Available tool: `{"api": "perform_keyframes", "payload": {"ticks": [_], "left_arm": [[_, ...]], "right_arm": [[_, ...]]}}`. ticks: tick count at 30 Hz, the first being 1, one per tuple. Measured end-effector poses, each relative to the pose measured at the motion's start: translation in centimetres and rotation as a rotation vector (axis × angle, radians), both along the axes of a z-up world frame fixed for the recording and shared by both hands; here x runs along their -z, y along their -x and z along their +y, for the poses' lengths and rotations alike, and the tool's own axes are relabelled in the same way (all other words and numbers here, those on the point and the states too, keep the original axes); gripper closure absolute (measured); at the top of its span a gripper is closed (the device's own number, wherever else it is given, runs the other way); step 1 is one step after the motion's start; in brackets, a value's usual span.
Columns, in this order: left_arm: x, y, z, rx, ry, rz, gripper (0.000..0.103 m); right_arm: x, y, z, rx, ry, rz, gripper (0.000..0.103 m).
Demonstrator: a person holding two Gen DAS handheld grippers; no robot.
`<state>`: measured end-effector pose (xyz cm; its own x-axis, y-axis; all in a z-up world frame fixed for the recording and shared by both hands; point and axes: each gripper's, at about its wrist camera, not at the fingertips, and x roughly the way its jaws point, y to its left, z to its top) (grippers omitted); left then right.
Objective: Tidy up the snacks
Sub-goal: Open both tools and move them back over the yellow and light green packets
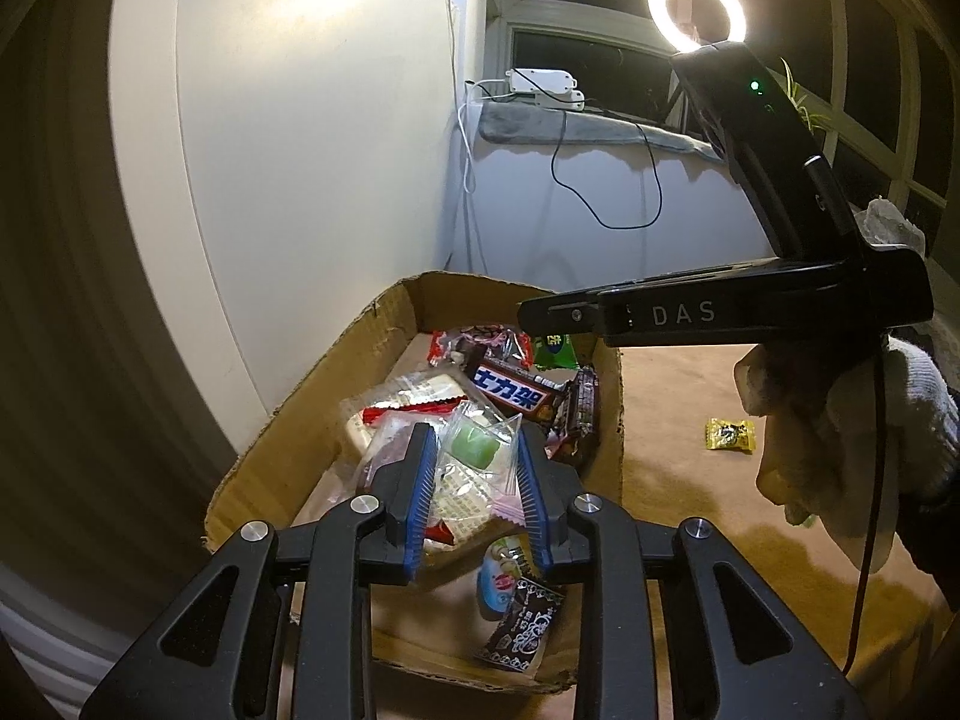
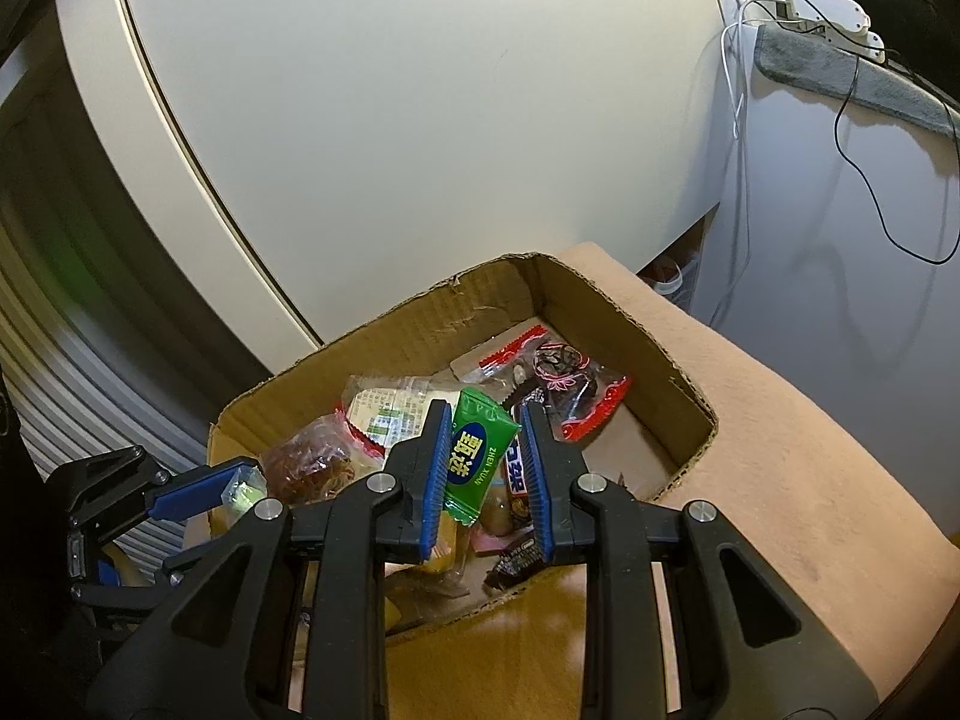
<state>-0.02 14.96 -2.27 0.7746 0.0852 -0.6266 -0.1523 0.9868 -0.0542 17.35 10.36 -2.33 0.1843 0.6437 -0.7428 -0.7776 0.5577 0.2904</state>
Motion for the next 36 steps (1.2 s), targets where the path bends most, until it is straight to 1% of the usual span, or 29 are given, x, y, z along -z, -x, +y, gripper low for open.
{"api": "perform_keyframes", "payload": {"ticks": [2,4,5,7,8,9,10,11,16,18,19,20,28,36], "left_arm": [[0.0,-0.1,0.1,-0.002,0.0,-0.001,0.076],[0.0,-0.1,0.2,-0.007,-0.001,-0.002,0.075],[0.0,-0.1,0.2,-0.009,-0.002,-0.001,0.075],[0.0,-0.1,0.3,-0.014,-0.001,-0.003,0.072],[0.0,0.0,0.4,-0.016,-0.001,-0.003,0.07],[0.0,0.0,0.4,-0.017,-0.001,-0.004,0.069],[0.0,0.0,0.4,-0.018,-0.003,-0.006,0.068],[-0.1,0.0,0.4,-0.02,-0.004,-0.006,0.065],[-0.2,0.1,0.3,-0.022,-0.015,-0.016,0.053],[-0.4,0.2,0.3,-0.025,-0.018,-0.02,0.048],[-0.4,0.3,0.3,-0.026,-0.02,-0.021,0.047],[-0.5,0.4,0.2,-0.027,-0.022,-0.023,0.045],[-1.3,0.8,-0.5,-0.018,-0.038,-0.04,0.044],[-2.2,1.1,-1.8,0.001,-0.054,-0.061,0.044]], "right_arm": [[-0.1,0.0,0.0,-0.003,-0.002,0.002,0.079],[-0.1,0.1,0.1,-0.009,-0.001,0.001,0.078],[-0.1,0.1,0.3,-0.011,0.0,-0.001,0.075],[-0.3,0.2,0.3,-0.01,0.001,-0.009,0.065],[-0.4,0.3,0.3,-0.009,-0.001,-0.015,0.053],[-0.5,0.4,0.3,-0.005,-0.004,-0.021,0.047],[-0.6,0.4,0.3,-0.002,-0.008,-0.026,0.039],[-0.7,0.5,0.3,-0.001,-0.012,-0.029,0.035],[-0.9,0.7,0.5,0.0,0.009,-0.037,0.033],[-1.0,0.8,0.3,0.01,0.009,-0.043,0.023],[-1.2,0.9,0.1,0.019,0.002,-0.051,0.016],[-1.4,0.9,-0.1,0.028,-0.004,-0.059,0.013],[-2.7,1.1,-1.4,0.065,0.002,-0.095,0.013],[-3.9,1.9,-4.1,0.092,-0.005,-0.122,0.012]]}}
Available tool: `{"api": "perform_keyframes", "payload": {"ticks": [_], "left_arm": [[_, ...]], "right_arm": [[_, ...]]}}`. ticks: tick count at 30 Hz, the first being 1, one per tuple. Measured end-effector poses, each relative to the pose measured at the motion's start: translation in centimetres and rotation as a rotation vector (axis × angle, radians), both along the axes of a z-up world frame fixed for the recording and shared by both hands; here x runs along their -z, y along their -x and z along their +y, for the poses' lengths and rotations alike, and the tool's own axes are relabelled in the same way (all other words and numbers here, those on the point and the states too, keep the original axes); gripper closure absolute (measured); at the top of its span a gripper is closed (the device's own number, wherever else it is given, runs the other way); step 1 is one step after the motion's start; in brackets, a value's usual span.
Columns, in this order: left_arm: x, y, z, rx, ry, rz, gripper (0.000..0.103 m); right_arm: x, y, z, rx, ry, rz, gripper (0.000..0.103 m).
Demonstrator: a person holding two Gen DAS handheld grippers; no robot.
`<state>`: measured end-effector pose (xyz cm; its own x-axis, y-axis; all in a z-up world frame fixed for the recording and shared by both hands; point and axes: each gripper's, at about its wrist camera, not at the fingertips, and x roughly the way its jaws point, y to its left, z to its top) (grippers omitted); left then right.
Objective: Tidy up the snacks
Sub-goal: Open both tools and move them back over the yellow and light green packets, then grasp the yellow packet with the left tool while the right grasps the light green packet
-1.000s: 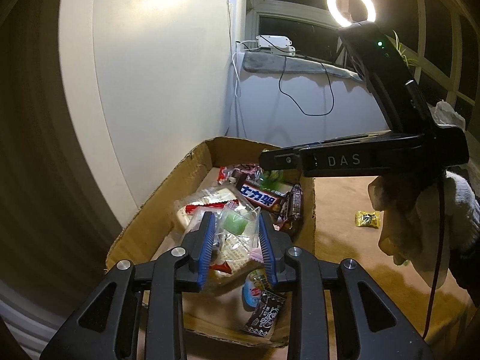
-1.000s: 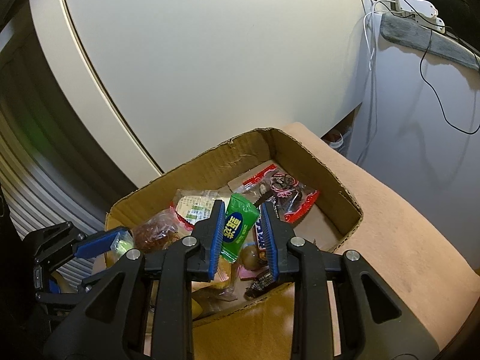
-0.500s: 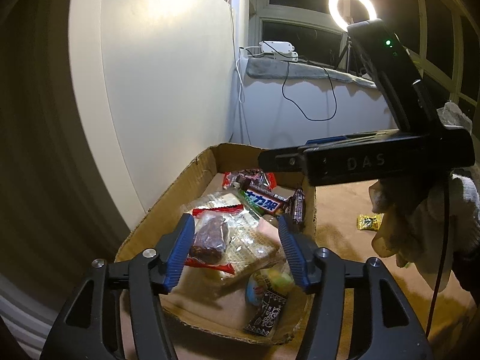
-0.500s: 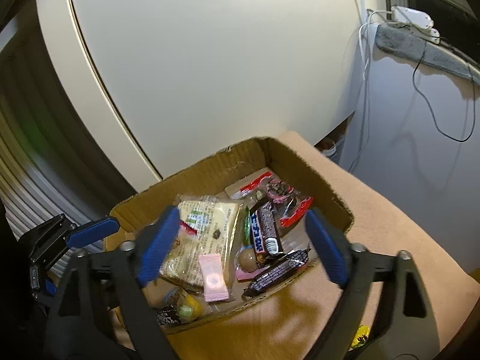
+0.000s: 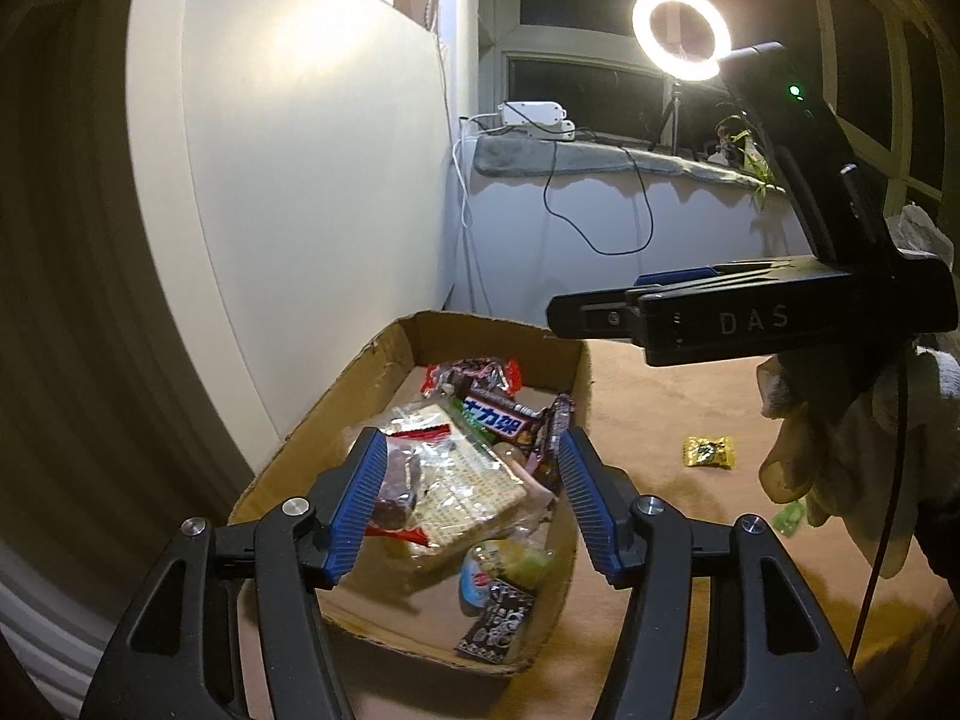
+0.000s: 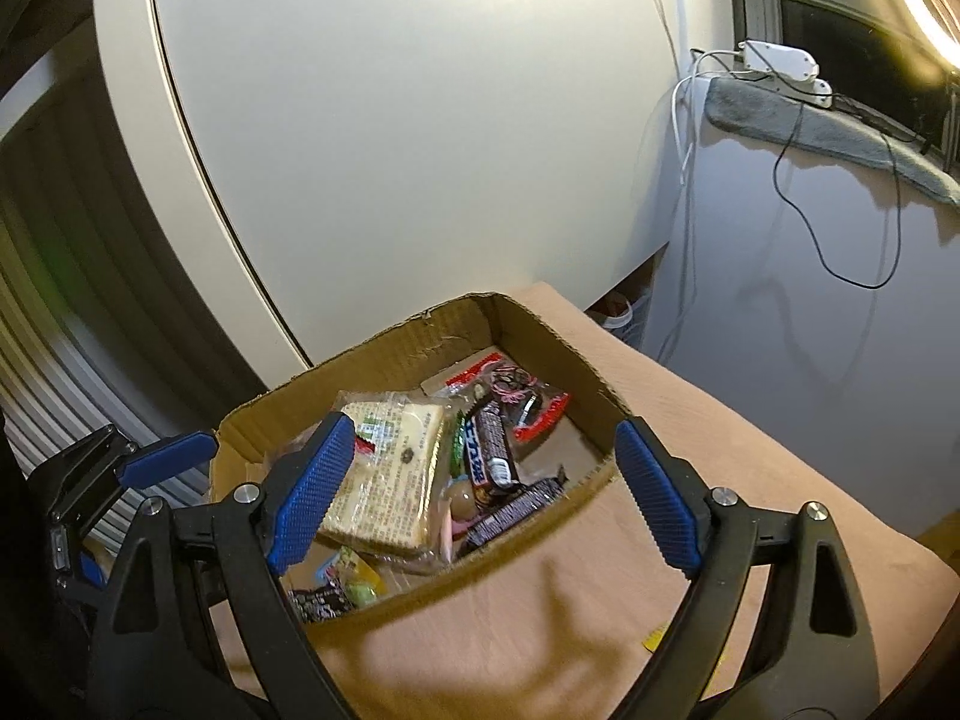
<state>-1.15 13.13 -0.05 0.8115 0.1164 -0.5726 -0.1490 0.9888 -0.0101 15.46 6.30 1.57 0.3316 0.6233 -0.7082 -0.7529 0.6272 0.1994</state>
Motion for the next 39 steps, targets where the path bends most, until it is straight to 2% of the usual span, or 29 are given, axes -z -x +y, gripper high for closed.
{"api": "perform_keyframes", "payload": {"ticks": [10,17,22,28,35,39], "left_arm": [[-0.9,0.5,-3.5,0.034,-0.016,-0.017,0.044],[-0.5,-0.4,-6.0,0.072,0.016,0.002,0.044],[0.3,-1.7,-8.1,0.115,0.041,0.029,0.044],[1.7,-3.8,-10.6,0.18,0.063,0.079,0.044],[4.3,-6.2,-12.9,0.241,0.095,0.172,0.044],[5.7,-7.7,-13.7,0.257,0.086,0.215,0.044]], "right_arm": [[-1.3,1.4,-6.0,0.057,-0.014,-0.029,0.012],[-0.7,2.9,-11.5,0.101,0.009,-0.039,0.012],[0.6,3.9,-15.6,0.129,0.056,-0.042,0.012],[2.9,4.9,-19.2,0.123,0.089,-0.003,0.012],[6.6,6.2,-20.0,0.059,0.153,0.051,0.012],[8.6,6.3,-19.5,0.044,0.183,0.084,0.012]]}}
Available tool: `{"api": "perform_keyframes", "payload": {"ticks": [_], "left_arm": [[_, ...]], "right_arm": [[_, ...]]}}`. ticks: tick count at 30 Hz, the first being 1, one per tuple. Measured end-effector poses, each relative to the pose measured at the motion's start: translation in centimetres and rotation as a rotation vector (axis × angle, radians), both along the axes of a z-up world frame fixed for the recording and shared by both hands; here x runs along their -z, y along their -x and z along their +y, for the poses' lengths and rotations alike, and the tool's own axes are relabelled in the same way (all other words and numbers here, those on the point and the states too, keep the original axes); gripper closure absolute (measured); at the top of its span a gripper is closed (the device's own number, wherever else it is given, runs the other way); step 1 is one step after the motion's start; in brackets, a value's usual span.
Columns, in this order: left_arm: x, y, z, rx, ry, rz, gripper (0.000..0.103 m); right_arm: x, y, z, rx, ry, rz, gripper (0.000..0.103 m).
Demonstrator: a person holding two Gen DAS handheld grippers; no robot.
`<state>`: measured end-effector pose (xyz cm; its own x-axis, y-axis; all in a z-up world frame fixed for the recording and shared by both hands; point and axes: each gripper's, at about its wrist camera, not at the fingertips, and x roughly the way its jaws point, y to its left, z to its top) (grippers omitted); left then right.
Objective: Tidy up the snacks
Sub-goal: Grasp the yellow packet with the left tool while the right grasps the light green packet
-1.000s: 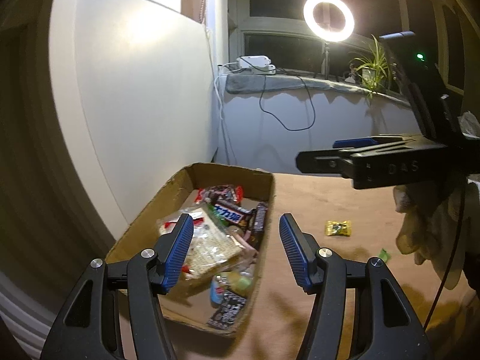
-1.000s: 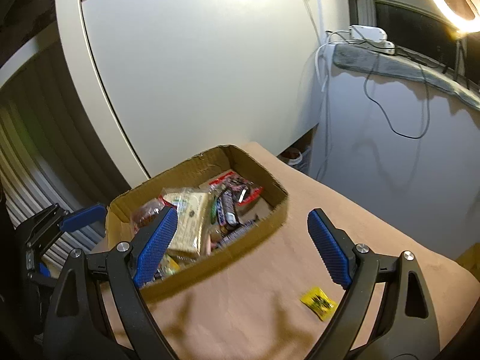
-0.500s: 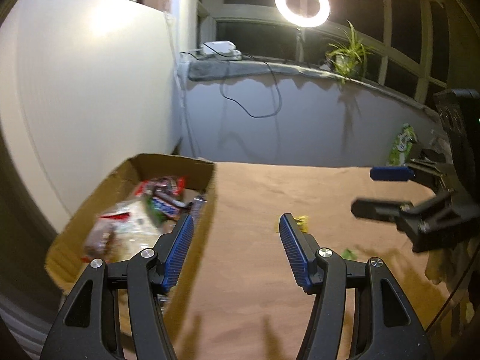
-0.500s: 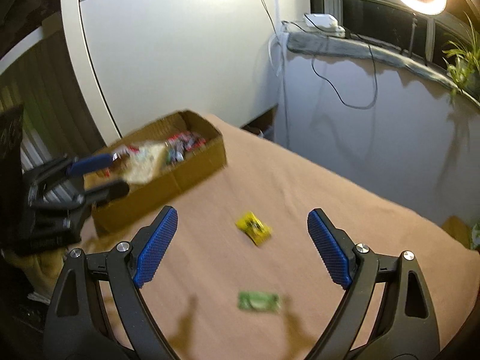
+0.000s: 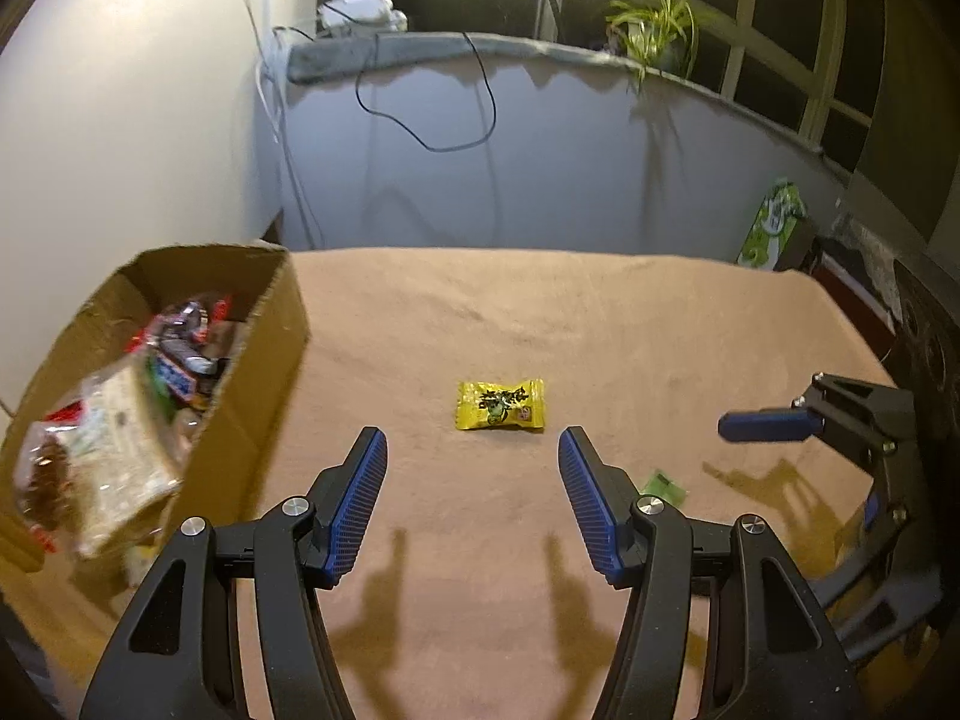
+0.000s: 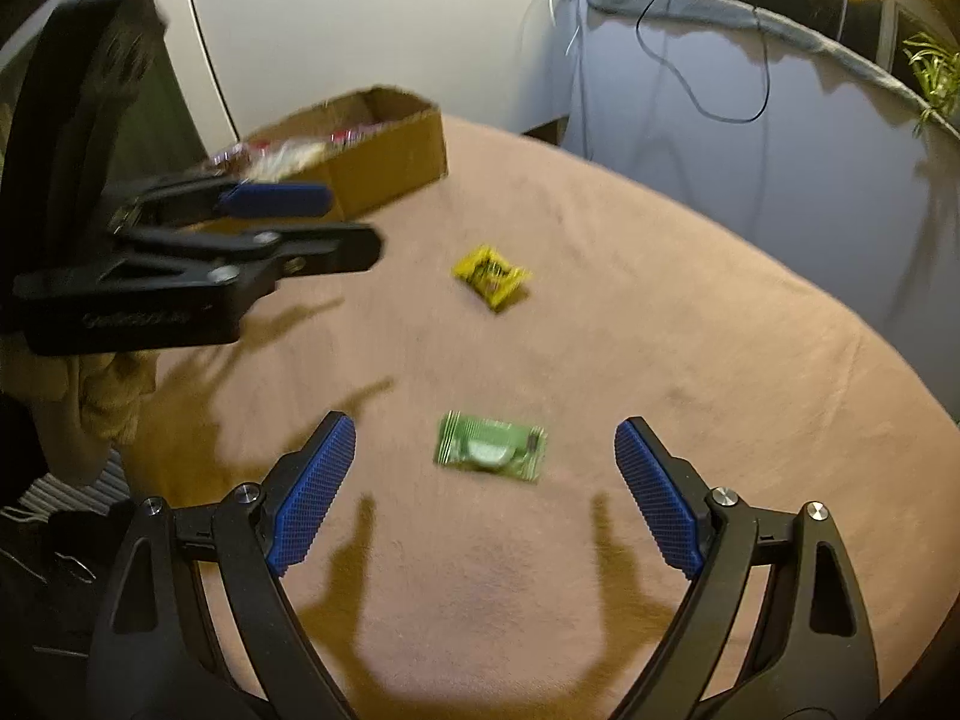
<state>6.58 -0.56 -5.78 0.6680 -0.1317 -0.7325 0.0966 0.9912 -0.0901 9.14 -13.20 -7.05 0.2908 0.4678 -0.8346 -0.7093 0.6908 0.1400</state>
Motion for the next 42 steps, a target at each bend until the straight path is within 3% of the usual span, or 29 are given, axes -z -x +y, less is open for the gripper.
{"api": "perform_keyframes", "payload": {"ticks": [8,14,17,20,22,24,30,37,42], "left_arm": [[2.3,-3.3,-1.2,0.035,-0.039,0.056,0.044],[3.8,-5.3,-1.8,0.055,-0.058,0.093,0.044],[4.4,-5.7,-2.0,0.055,-0.061,0.106,0.044],[4.3,-5.8,-2.2,0.05,-0.068,0.107,0.045],[4.3,-5.7,-2.2,0.05,-0.067,0.1,0.054],[4.3,-5.7,-2.1,0.048,-0.066,0.096,0.069],[4.2,-5.5,-2.3,0.059,-0.076,0.083,0.091],[3.8,-5.6,-1.0,0.041,0.003,0.085,0.092],[2.9,-4.8,-0.8,0.034,0.013,0.06,0.092]], "right_arm": [[2.2,-0.5,0.2,0.037,0.009,0.062,0.028],[2.2,-0.5,0.8,0.051,0.029,0.048,0.029],[2.2,-0.2,1.3,0.053,0.055,0.018,0.044],[2.1,-0.1,1.4,0.053,0.062,0.009,0.052],[2.0,-0.1,1.5,0.055,0.068,0.003,0.056],[1.9,0.0,1.3,0.059,0.067,0.002,0.064],[1.8,-0.3,0.8,0.07,0.051,0.015,0.071],[1.6,-0.8,0.0,0.087,0.01,0.032,0.071],[0.8,-1.1,-0.8,0.108,-0.015,0.027,0.072]]}}
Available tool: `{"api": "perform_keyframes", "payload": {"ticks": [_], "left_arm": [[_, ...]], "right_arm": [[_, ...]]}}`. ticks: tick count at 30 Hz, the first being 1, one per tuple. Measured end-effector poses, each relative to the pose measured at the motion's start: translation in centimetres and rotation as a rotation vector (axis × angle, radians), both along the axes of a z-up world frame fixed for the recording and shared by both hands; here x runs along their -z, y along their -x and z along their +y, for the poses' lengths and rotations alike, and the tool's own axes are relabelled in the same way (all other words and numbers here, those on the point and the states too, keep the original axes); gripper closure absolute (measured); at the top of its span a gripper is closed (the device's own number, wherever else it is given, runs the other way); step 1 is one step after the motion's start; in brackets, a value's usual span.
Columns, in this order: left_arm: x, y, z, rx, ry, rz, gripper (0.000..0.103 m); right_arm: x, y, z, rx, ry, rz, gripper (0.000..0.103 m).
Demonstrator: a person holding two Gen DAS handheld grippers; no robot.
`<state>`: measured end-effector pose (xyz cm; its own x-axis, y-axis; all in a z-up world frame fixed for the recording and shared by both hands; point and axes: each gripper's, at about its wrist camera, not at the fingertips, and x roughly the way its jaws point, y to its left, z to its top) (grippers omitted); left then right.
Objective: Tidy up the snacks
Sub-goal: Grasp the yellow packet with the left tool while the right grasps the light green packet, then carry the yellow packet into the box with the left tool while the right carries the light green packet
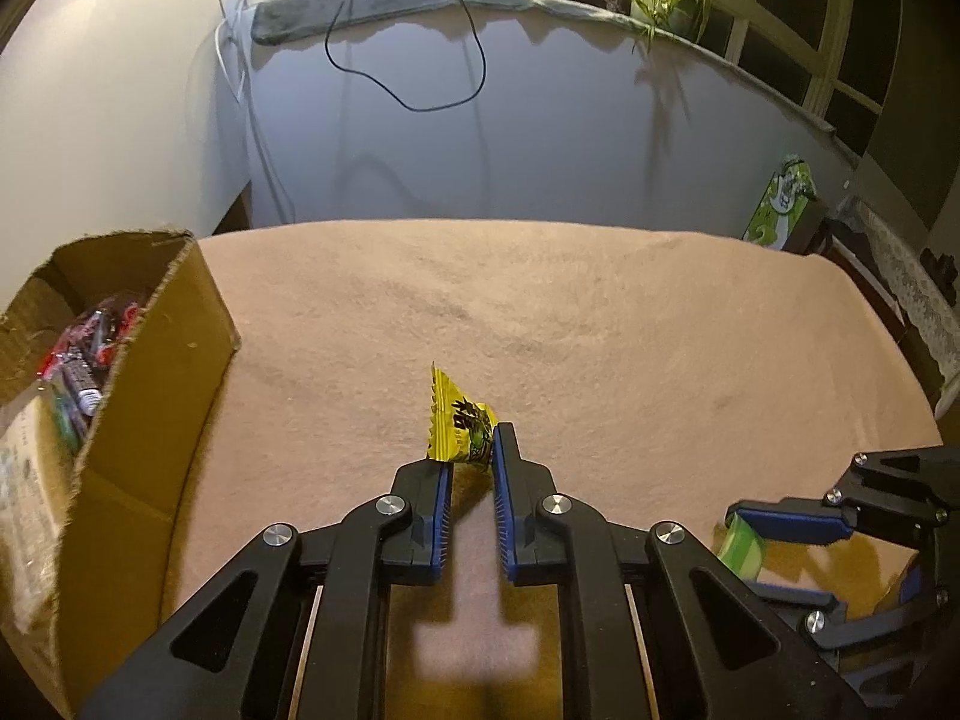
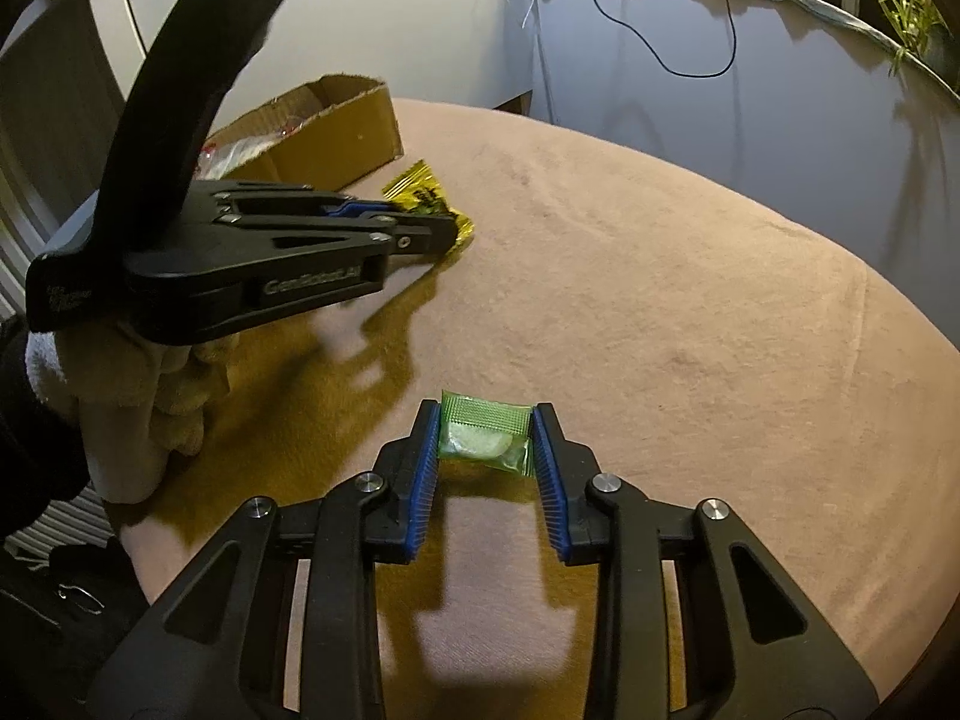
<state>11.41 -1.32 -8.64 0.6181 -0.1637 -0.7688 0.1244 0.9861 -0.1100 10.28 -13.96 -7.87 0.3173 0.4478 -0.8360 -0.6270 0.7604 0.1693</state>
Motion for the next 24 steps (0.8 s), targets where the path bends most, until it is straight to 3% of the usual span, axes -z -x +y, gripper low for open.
{"api": "perform_keyframes", "payload": {"ticks": [12,24], "left_arm": [[-4.5,4.0,1.5,-0.026,0.007,-0.119,0.092],[-8.0,8.3,6.0,-0.098,0.018,-0.219,0.092]], "right_arm": [[-3.7,0.7,0.4,0.006,-0.052,-0.064,0.072],[-7.4,0.2,5.7,-0.049,-0.104,-0.113,0.072]]}}
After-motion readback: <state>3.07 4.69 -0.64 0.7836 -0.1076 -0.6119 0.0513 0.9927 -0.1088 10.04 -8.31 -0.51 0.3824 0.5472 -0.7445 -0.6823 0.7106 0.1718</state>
